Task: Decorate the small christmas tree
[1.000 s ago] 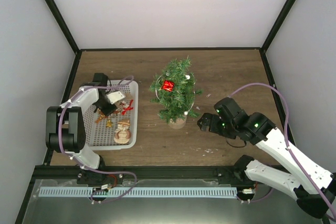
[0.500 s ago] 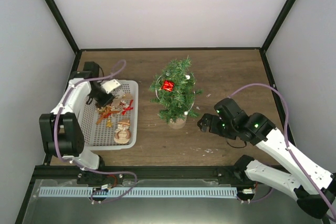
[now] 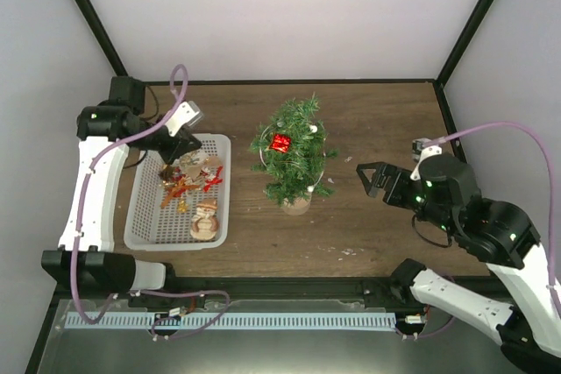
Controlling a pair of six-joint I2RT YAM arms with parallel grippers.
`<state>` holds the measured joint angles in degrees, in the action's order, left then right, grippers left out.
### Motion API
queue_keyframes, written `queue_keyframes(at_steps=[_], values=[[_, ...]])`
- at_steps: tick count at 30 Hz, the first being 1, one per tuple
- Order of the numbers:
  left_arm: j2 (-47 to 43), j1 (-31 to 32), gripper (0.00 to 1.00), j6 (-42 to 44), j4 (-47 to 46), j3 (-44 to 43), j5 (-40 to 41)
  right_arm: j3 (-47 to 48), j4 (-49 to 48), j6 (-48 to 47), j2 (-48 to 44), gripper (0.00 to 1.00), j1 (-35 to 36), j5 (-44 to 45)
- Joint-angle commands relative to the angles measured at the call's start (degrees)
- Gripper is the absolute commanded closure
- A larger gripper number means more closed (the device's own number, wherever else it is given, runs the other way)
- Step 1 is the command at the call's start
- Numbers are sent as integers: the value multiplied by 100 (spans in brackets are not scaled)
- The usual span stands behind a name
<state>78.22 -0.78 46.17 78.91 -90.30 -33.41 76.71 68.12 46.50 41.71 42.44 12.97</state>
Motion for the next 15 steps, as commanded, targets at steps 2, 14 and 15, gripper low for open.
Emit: queue_keyframes(at_steps=[2, 14, 15], values=[[-256, 868, 100, -783, -18, -619, -897, -238, -83, 5, 112, 2, -34, 15], [213, 1940, 100, -1527, -89, -1779, -1912, -558, -325, 285, 106, 3, -27, -398], [135, 2212, 100, -1462, -99, -1693, -1676, -591, -332, 309, 102, 3, -33, -430]])
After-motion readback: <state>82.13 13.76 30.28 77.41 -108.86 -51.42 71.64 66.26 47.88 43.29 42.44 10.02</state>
